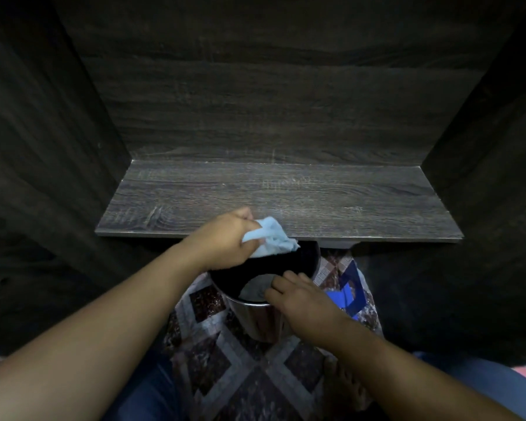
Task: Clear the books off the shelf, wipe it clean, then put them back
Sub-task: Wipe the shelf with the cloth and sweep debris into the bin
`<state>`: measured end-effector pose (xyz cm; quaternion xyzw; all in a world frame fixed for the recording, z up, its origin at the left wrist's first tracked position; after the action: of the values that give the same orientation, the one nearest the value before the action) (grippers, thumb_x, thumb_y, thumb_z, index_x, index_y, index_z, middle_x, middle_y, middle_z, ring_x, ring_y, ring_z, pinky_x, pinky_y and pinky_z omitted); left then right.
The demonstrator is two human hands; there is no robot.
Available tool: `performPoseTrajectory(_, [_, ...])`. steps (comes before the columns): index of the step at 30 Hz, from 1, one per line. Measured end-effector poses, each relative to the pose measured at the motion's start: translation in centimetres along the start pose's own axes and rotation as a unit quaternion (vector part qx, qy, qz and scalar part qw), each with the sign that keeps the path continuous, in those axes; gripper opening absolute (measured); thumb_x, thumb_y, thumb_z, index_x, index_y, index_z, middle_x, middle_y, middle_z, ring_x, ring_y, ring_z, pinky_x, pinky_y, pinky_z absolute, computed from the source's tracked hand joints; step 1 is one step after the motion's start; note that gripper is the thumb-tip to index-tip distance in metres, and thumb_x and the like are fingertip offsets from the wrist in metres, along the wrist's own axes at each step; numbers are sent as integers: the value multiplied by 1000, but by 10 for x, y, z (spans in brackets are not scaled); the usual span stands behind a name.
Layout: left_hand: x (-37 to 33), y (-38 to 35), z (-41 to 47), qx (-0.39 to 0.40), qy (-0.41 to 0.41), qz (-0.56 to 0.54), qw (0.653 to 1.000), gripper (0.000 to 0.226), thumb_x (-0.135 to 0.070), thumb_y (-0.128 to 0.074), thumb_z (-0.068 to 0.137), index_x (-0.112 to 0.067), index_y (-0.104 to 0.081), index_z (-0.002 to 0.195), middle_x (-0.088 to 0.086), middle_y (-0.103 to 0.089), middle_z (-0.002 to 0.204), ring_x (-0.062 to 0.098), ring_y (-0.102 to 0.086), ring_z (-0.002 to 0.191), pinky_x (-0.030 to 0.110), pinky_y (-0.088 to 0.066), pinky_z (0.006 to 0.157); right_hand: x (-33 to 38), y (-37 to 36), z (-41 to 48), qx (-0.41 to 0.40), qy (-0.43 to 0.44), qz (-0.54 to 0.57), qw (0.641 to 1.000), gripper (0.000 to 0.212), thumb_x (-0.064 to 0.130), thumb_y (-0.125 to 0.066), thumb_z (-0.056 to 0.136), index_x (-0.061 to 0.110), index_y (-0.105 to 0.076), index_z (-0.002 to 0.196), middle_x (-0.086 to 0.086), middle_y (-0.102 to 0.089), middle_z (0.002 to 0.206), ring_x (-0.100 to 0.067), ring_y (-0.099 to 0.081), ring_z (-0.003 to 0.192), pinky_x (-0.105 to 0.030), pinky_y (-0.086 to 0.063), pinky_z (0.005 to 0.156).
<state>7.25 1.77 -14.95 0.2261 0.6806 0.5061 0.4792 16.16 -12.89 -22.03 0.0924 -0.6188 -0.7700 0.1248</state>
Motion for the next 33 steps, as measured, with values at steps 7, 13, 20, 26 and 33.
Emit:
performPoseTrajectory(7, [-2,44,-13,-164,20,-33,986,21,-42,-50,87,-28,-65,95,-6,-46,94,15,-54,86,33,-45,80,9,9,-6,-38,20,-7,999,28,14,-56,65,23,-57,91,4,-54,83,-15,-40,78,-25,-34,63])
performPoseTrajectory(13, [-11,16,-21,-214,52,67,973,26,-30,-59,89,-17,-52,110,1,-46,109,21,-53,86,30,-37,66,11,7,-6,-8,12,-22,1000,25,14,-55,62,22,-67,83,4,-55,78,-14,-38,75,-23,-39,57])
performPoseTrajectory(20, [-15,24,-23,-285,6,35,958,18,-28,-61,91,-16,-55,103,0,-47,103,18,-51,82,28,-38,66,8,8,-7,-14,1,-16,1000,27,15,-55,64,22,-66,88,3,-55,83,-15,-39,78,-24,-40,60])
performPoseTrajectory(26, [5,1,-13,-91,41,20,995,20,-35,-57,91,-22,-55,107,-5,-50,103,20,-57,91,35,-46,76,8,9,-4,16,-8,3,1000,35,13,-77,56,21,-64,88,3,-58,86,-15,-42,79,-25,-40,61])
performPoseTrajectory(33, [10,31,2,-236,-11,-32,971,13,-31,-60,91,-24,-54,101,-11,-46,100,14,-53,87,37,-47,76,-2,6,-3,-9,-14,2,1000,24,15,-58,64,24,-64,85,6,-55,84,-13,-39,79,-24,-40,60])
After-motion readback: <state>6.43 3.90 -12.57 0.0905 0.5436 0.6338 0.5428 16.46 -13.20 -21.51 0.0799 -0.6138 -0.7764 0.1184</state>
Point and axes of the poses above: each hand's wrist, its own z-axis towards the middle knuckle, its own y-axis out of the back of the hand, x = y × z, the point moved 4 cm from there along z, towards the middle knuckle
